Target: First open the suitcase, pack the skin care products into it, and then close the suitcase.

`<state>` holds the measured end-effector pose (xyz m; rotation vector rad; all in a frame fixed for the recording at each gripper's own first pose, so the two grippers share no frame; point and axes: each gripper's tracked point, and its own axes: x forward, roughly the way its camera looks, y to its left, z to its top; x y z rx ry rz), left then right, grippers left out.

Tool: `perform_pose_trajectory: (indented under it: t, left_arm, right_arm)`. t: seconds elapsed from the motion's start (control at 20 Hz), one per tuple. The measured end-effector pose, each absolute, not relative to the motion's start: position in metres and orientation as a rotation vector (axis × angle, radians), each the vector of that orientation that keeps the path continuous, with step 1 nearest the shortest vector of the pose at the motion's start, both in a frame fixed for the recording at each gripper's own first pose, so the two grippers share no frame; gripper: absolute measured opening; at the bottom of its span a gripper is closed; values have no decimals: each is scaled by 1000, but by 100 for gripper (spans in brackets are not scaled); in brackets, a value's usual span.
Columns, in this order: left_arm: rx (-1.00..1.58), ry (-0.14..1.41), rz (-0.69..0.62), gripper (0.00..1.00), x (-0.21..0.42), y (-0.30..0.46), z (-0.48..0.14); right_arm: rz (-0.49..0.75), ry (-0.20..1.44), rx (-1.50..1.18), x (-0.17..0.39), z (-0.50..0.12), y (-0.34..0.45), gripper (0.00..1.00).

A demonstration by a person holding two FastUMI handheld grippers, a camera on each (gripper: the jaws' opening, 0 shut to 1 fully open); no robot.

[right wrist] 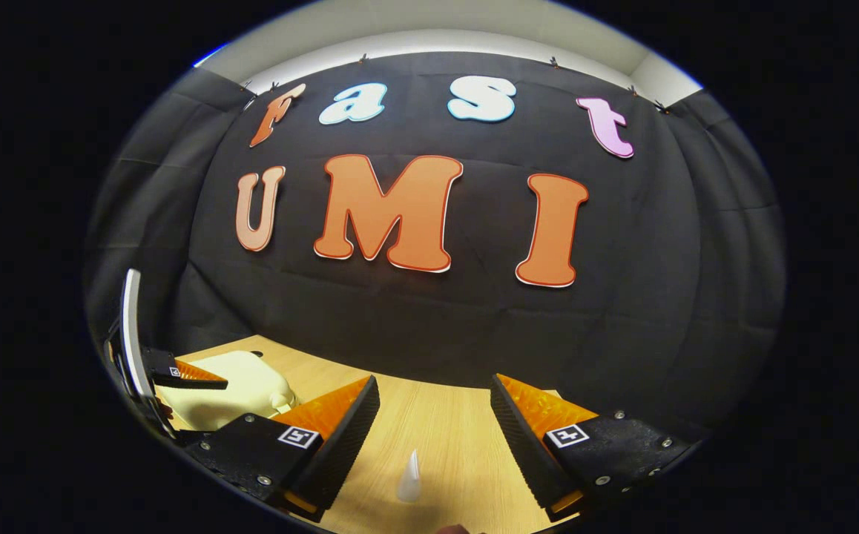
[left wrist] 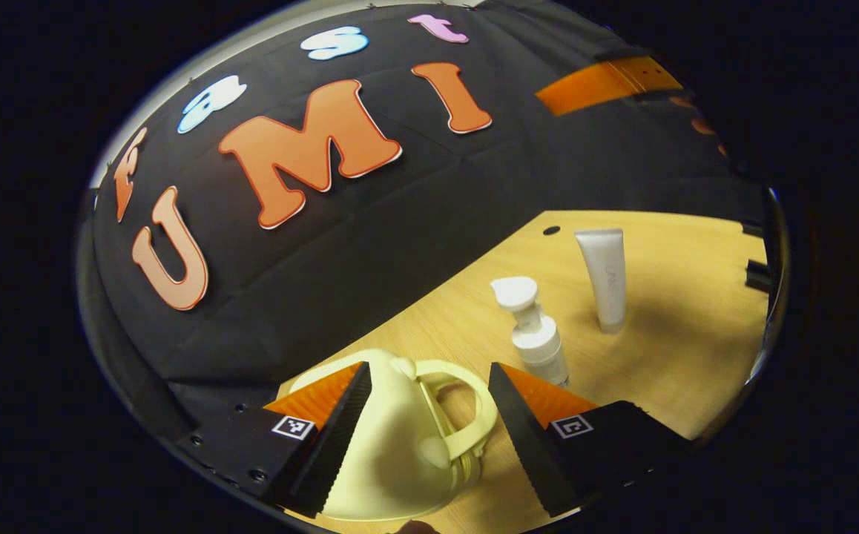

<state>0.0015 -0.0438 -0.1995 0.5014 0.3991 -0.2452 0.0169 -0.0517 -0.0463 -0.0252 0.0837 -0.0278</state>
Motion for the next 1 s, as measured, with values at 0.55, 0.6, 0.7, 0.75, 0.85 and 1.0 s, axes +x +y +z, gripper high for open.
perform_pose_trajectory:
  t: [0.55,0.6,0.7,0.75,0.85,1.0]
  left_arm:
    - [820,466,-278,93,0,-45,-267]
    - [833,460,-284,85,3,-50,-268]
    - [937,474,-259,71,13,-49,-276]
    - [965,480,-265,65,13,-48,-282]
    - [973,473,-264,32,11,-47,-279]
    - [933,448,-257,17,8,-48,-263]
  right_arm:
    - [-43,104,-16,13,-57,-60,96]
    - [-43,103,-13,12,-57,-60,96]
    - [-42,107,-10,12,-59,-57,96]
    - [-43,108,-8,11,-59,-56,96]
    - [-50,102,-6,10,-54,-55,95]
    - [-67,108,-5,10,-54,-55,95]
